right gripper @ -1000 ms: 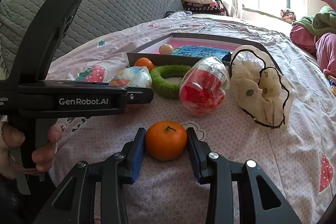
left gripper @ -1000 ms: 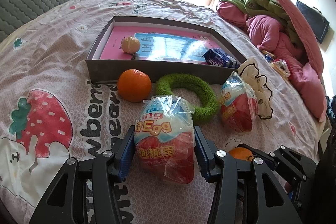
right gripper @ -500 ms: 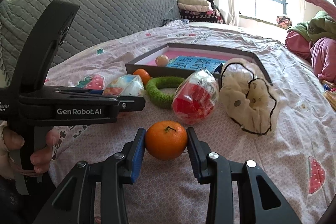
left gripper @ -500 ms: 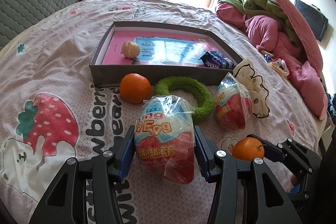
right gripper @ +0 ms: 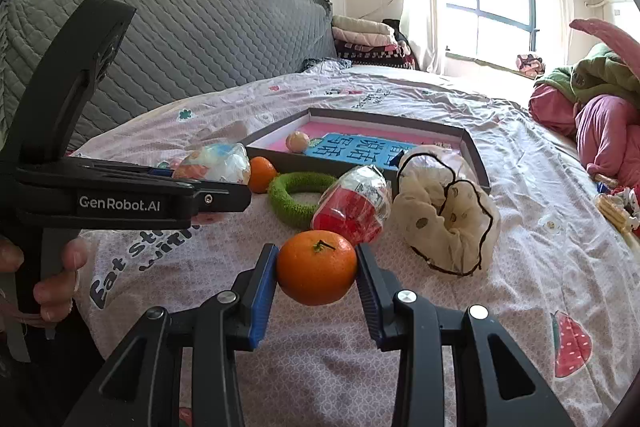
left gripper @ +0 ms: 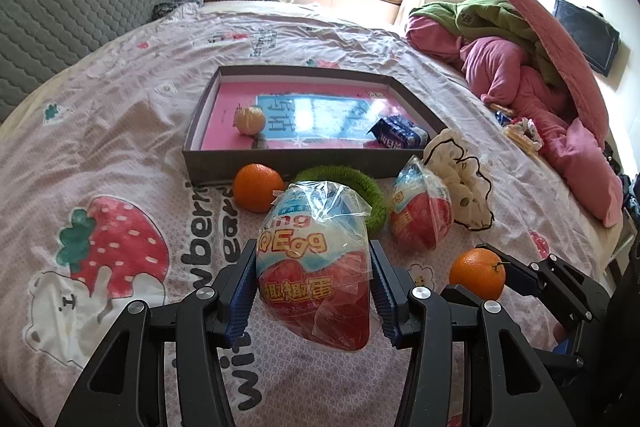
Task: Organize objects
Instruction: 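Lift the orange with the right tool while the left tool lifts the egg toy toward the box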
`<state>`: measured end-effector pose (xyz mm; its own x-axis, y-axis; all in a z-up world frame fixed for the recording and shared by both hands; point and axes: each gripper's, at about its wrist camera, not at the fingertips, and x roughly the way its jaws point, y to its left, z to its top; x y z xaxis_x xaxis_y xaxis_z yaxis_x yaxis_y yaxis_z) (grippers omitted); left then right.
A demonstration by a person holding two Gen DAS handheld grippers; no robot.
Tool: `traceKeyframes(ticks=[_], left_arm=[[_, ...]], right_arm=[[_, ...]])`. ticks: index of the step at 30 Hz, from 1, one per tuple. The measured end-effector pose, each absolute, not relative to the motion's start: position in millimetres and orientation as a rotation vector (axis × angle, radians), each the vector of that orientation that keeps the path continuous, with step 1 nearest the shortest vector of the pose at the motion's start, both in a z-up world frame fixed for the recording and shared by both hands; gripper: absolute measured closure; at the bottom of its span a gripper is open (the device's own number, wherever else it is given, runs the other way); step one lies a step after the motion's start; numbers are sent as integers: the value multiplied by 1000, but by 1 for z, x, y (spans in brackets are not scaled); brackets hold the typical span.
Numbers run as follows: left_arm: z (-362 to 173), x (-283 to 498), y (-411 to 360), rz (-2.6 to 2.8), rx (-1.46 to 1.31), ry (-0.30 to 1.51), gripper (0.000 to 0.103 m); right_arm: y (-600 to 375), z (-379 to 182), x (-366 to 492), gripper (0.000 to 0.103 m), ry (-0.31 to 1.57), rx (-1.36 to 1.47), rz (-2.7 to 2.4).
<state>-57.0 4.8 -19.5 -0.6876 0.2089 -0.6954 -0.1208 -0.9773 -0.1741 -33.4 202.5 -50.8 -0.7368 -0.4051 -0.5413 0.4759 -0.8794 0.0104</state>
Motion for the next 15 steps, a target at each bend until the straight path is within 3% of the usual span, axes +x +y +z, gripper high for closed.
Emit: traceKeyframes(ticks=[15], left_arm=[[-11, -49, 9, 2750, -1111, -133, 50]], right_arm=[[211, -39, -26, 64, 127, 691, -2577]])
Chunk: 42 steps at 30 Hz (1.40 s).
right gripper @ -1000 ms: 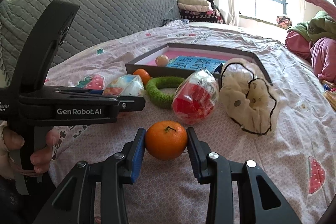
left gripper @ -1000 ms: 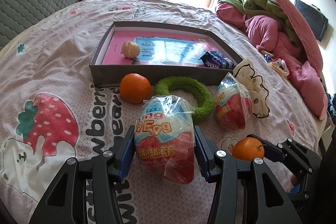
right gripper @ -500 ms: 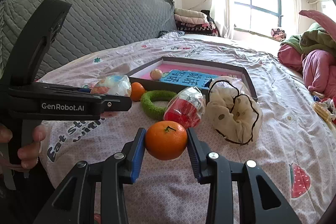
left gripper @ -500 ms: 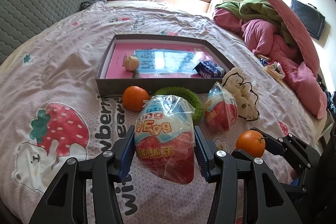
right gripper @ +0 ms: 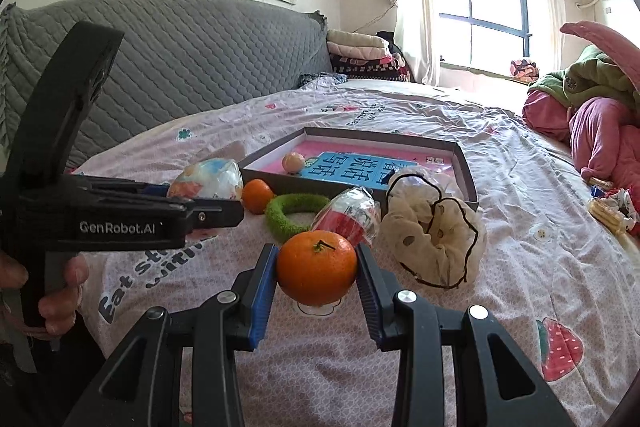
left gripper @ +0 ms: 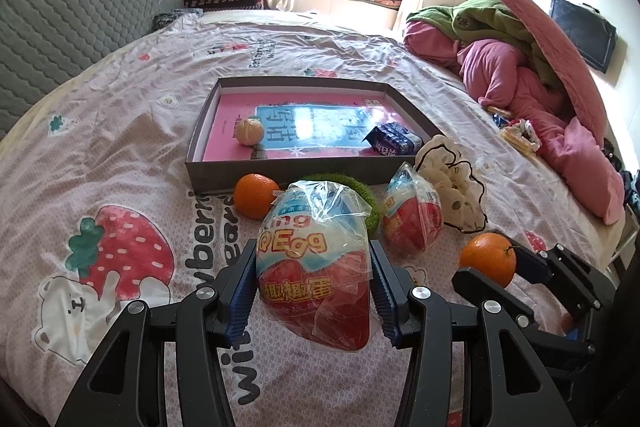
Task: Organize objects
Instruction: 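Lift the orange with the right tool while the left tool lifts the egg toy toward the box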
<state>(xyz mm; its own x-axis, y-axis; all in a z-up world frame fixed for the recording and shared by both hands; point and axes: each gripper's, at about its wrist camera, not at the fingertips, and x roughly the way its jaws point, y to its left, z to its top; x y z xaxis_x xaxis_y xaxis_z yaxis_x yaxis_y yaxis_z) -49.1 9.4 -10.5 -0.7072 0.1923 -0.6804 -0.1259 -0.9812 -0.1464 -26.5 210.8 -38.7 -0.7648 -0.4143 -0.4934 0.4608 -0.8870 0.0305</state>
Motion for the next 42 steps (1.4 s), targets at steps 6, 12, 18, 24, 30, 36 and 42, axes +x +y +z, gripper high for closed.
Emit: traceKeyframes(ticks=[6, 12, 18, 24, 30, 36, 42], left_arm=[[-10, -48, 16, 2766, -1093, -83, 50], [-9, -47, 16, 2772, -1079, -73, 50], [-5, -46, 17, 2785, -1041, -60, 50], [-2, -44, 16, 2796, -994, -42, 50], [-1, -45, 12, 2807, -974, -52, 50], [-1, -47, 10, 2826, -959, -43, 50], [0, -48, 7, 2838, -945, -46, 50]], right_arm=[[212, -34, -24, 64, 119, 663, -2585], [216, -31, -25, 64, 100, 652, -2586], [219, -28, -27, 64, 100, 641, -2600], [219, -28, -28, 64, 107, 644, -2606], [219, -28, -30, 64, 113, 638, -2614], [218, -27, -32, 64, 111, 640, -2614], [215, -25, -34, 64, 115, 635, -2617]])
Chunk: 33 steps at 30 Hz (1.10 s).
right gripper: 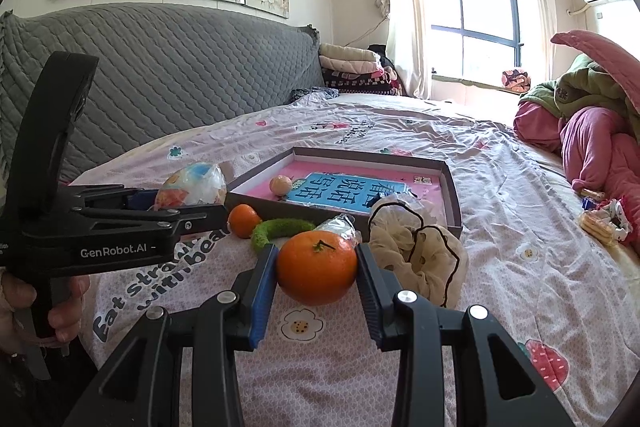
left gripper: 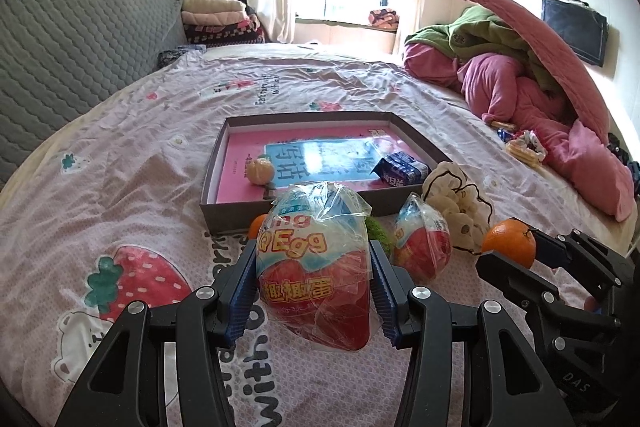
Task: Organize objects
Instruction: 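Lift the orange with the right tool while the left tool lifts the egg toy toward the box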
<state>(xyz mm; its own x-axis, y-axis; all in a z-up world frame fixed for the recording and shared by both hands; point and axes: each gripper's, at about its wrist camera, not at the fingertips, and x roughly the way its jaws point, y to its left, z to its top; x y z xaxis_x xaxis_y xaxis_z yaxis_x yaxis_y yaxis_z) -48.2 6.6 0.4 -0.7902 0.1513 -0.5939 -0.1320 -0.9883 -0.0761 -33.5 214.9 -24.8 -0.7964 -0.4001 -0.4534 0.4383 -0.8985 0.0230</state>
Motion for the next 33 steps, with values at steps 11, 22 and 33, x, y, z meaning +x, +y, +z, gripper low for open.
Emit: traceKeyframes(ticks=[11, 22, 33], left_arm=[[7, -48, 2, 2867, -910, -25, 50], [10, -56, -11, 2901, -874, -36, 50], [5, -70, -20, 2906, -899, -79, 50]], right_arm=[[206, -15, -46, 64, 99, 618, -2614], [204, -14, -57, 64, 105, 633, -2610], [195, -11, -72, 64, 128, 627, -2598]])
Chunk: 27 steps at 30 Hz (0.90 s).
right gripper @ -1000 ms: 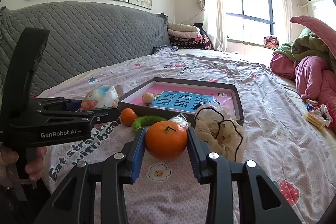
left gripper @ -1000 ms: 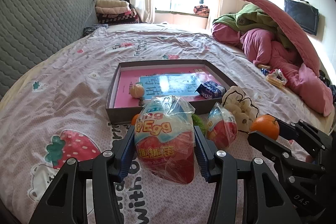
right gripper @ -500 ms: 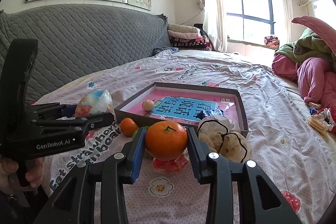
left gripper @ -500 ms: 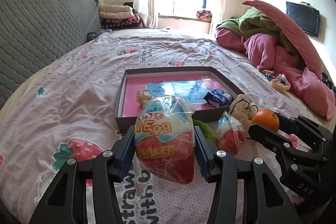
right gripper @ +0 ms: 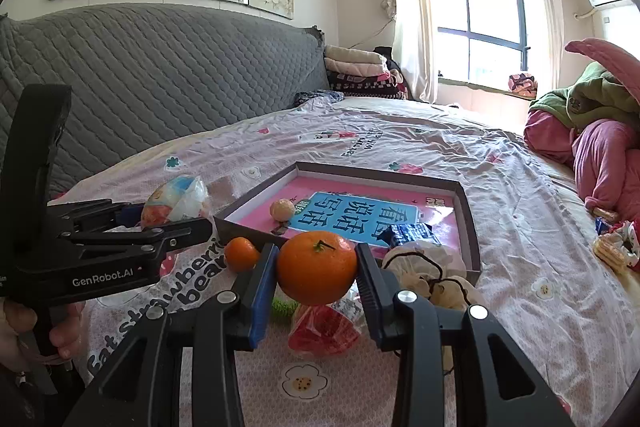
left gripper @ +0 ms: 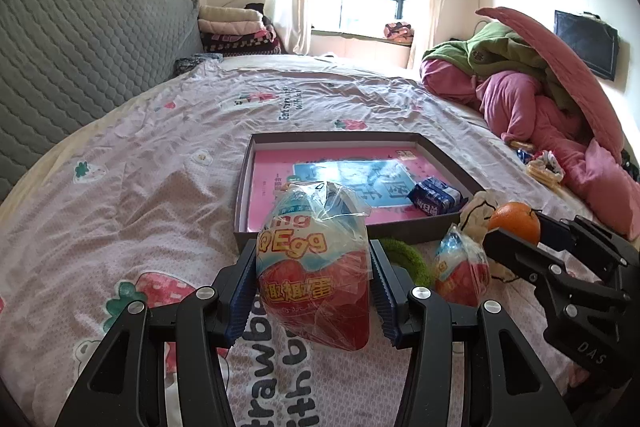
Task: Organize objects
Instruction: 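Lift the orange with the right tool while the left tool lifts the egg toy toward the box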
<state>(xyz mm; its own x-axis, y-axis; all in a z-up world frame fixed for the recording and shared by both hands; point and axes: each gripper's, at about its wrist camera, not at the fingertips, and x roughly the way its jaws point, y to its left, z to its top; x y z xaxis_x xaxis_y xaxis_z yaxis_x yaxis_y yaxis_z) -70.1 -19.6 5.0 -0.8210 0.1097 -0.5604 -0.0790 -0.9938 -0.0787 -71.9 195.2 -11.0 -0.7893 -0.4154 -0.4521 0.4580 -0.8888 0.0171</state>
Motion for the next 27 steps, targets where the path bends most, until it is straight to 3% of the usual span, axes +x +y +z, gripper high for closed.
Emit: traceKeyframes(ticks=[27], left_arm=[[17, -105, -25, 2934, -909, -99, 50]], right_arm=[[184, 6, -111, 64, 139, 582, -2589]])
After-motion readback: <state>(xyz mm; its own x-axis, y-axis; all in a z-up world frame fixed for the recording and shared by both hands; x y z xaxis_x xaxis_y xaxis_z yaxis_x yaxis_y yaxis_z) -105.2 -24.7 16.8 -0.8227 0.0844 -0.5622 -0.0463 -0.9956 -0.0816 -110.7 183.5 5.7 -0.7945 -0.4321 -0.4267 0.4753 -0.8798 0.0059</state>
